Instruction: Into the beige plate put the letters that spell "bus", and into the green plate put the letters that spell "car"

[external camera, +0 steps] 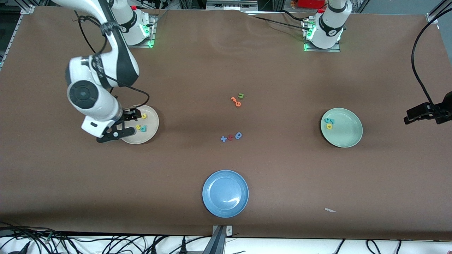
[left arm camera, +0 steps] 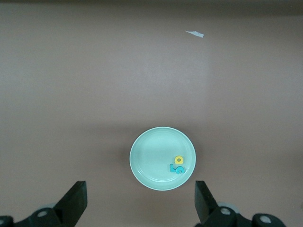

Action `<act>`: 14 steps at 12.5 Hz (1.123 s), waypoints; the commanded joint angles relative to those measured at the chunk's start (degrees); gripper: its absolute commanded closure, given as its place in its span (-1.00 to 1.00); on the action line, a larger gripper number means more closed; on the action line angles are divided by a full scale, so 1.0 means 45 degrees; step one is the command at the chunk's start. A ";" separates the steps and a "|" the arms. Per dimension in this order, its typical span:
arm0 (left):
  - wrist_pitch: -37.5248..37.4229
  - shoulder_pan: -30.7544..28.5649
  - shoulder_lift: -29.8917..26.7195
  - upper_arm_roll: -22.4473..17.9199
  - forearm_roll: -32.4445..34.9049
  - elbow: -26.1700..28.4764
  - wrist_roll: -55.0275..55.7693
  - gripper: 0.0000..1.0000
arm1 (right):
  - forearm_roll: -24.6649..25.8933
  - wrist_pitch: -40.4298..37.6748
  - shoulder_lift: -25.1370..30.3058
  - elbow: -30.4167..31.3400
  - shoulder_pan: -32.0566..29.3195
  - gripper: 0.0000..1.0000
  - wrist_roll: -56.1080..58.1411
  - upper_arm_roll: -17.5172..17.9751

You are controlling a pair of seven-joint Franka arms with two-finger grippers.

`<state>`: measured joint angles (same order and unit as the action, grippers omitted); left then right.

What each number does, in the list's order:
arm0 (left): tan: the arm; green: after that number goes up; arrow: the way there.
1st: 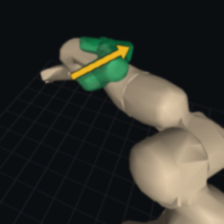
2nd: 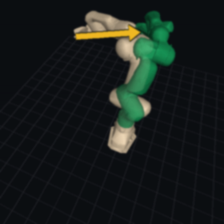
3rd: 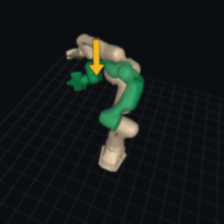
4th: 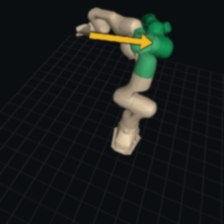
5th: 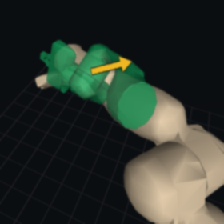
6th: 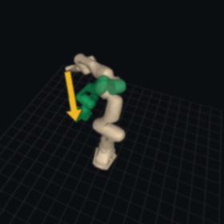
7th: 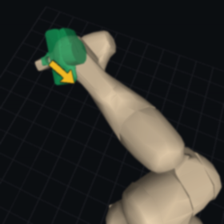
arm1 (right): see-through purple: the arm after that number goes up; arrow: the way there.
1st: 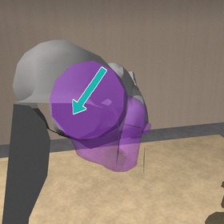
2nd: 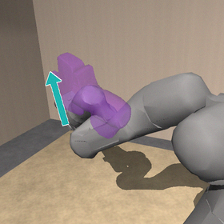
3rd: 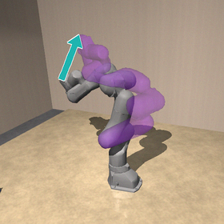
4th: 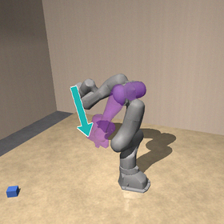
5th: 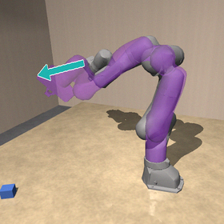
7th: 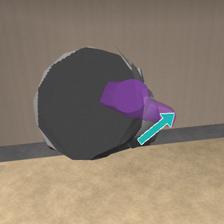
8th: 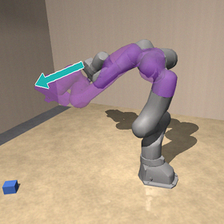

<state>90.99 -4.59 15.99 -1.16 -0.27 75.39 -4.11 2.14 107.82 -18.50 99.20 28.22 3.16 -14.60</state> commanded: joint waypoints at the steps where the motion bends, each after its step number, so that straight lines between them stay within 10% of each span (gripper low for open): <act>1: 0.0190 0.0024 -0.0292 -0.0016 -0.0096 0.0337 -0.0122 -1.00 | -0.0398 -0.2428 -0.0186 -0.2310 -0.0021 -1.00 0.0255 -0.0115; 7: 0.0209 0.0082 -0.0292 0.0120 -0.0135 0.0337 -0.0102 -1.00 | -0.0397 -0.4410 0.0768 -0.3063 -0.0856 -1.00 -0.0191 -0.0158; 11: 0.0209 0.0434 -0.0292 0.0120 -0.0116 0.0318 0.0228 -1.00 | -0.0222 -0.2267 0.2951 -0.0354 -0.4778 -1.00 -0.3254 0.3862; 14: 0.0209 0.0493 -0.0292 0.0120 -0.0096 0.0318 0.0288 -1.00 | -0.0223 -0.1908 0.4808 0.0027 -0.6326 -1.00 -0.2872 0.3986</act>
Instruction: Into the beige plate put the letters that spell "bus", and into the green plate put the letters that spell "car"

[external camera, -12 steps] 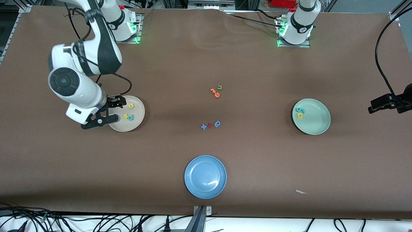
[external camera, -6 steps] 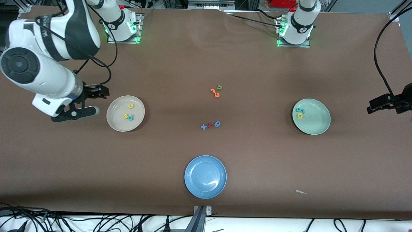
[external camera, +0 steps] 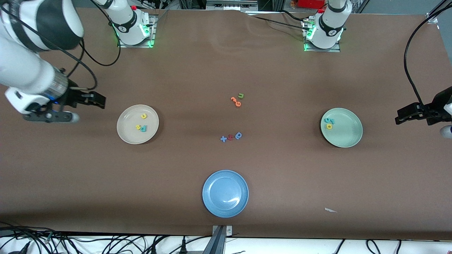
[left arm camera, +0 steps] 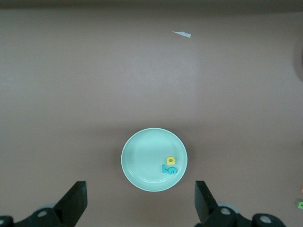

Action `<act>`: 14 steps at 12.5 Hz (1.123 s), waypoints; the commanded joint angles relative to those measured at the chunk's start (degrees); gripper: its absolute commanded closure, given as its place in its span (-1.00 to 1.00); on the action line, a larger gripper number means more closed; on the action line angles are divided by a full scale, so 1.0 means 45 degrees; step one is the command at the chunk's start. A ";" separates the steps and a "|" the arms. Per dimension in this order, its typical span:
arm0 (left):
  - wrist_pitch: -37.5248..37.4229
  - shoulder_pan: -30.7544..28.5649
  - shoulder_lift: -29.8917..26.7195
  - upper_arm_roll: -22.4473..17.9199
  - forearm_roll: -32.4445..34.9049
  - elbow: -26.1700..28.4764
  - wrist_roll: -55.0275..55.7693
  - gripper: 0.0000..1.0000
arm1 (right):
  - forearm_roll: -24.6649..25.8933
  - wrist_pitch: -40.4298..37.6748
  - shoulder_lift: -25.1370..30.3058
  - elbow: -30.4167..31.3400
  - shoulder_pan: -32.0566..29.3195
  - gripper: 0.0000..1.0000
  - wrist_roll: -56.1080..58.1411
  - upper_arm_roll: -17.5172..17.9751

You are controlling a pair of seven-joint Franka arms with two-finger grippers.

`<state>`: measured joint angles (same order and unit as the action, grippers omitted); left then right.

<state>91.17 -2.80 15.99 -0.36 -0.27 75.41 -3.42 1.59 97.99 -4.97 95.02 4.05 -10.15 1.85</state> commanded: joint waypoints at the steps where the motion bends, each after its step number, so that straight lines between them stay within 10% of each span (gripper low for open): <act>1: 0.0170 0.0154 -0.0291 -0.0057 -0.0057 0.0332 0.0134 -1.00 | -0.0079 0.0121 0.2098 0.0974 -0.1209 -1.00 0.0222 0.0331; 14: 0.0248 0.0076 -0.0096 -0.0135 -0.0057 0.0176 0.0134 -1.00 | -0.0254 -0.1072 0.1438 0.0038 -0.0864 -1.00 0.1122 -0.0270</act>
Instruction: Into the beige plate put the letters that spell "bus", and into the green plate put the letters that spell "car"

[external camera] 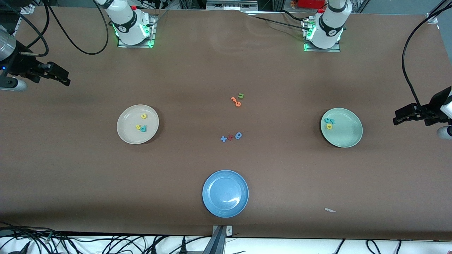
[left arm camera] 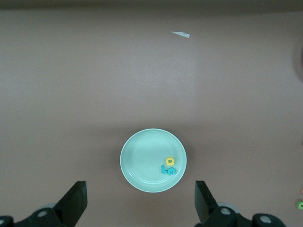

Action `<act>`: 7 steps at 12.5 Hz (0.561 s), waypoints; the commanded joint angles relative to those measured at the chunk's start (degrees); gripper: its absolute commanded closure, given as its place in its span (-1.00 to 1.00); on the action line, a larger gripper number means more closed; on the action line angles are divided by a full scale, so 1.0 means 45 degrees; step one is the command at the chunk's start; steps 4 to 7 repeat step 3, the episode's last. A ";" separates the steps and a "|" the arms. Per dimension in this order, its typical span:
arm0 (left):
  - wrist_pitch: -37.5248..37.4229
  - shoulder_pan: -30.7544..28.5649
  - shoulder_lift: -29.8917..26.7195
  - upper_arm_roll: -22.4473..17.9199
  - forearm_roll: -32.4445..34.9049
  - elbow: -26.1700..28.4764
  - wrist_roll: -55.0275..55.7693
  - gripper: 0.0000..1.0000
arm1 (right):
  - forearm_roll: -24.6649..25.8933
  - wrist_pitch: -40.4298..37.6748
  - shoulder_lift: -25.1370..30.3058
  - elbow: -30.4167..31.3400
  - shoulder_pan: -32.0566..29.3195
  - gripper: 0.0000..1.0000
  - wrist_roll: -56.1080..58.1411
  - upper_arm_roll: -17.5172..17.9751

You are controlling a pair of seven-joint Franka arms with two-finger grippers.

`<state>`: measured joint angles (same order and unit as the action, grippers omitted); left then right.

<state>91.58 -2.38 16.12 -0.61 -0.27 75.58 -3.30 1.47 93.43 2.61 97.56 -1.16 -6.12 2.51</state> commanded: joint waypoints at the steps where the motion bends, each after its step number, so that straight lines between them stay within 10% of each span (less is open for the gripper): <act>1: 0.0157 -0.0038 -0.0105 -0.0079 -0.0057 0.0138 0.0108 -1.00 | -0.0249 -0.0059 -0.0247 -0.0527 0.0373 -1.00 0.0207 -0.0575; 7: 0.0157 -0.0077 -0.0105 -0.0079 -0.0037 0.0138 0.0108 -1.00 | -0.0249 -0.0059 -0.0247 -0.0508 0.0413 -1.00 0.0246 -0.0577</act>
